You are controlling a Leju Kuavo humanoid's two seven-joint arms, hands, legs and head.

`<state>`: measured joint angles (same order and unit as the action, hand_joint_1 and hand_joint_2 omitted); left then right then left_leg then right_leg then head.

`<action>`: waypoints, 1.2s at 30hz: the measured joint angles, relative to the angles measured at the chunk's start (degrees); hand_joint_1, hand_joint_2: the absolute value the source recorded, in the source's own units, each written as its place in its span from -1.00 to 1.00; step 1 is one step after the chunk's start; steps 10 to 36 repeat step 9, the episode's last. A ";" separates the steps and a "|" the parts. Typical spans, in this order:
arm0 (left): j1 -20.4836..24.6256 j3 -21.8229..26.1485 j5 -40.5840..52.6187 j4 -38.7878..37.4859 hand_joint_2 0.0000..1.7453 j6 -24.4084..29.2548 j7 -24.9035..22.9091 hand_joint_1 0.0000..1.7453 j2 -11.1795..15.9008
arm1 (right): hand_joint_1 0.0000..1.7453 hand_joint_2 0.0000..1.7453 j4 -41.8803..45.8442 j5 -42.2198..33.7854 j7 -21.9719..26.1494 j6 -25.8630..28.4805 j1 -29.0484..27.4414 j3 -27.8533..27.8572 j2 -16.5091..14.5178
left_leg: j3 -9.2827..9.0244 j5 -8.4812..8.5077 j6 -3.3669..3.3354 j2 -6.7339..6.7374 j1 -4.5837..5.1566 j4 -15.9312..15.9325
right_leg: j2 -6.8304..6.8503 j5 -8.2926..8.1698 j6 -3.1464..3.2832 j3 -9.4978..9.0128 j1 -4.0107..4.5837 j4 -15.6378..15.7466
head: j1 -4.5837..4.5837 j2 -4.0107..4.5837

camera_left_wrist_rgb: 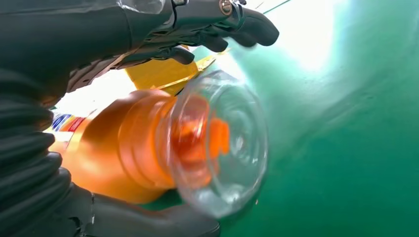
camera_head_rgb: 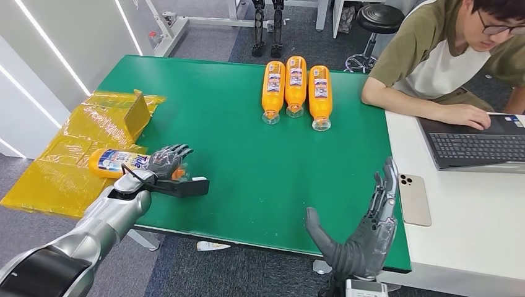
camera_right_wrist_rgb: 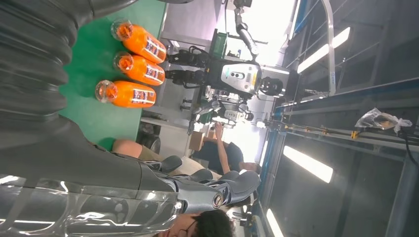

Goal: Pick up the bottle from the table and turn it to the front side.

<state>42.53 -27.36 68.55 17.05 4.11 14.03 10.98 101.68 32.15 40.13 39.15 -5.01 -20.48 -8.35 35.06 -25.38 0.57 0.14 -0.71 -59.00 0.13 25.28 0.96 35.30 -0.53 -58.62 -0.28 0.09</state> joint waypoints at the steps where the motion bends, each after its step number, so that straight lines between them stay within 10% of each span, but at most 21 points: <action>1: -0.03 0.10 -0.01 0.00 1.00 0.00 0.00 -1.00 -0.02 | -1.00 1.00 0.00 0.00 0.00 0.00 0.00 0.00 0.00 | 0.00 0.00 0.00 0.00 0.00 0.00 | 0.00 0.00 0.00 0.00 0.00 0.00 | 0.00 0.00; 36: -0.10 0.41 -0.07 0.00 1.00 0.02 0.03 -1.00 -0.14 | -1.00 1.00 -0.02 -0.02 0.00 0.00 0.00 0.00 0.00 | -0.01 0.00 0.00 0.00 0.00 0.00 | 0.00 0.00 0.00 0.00 0.00 -0.01 | 0.00 0.00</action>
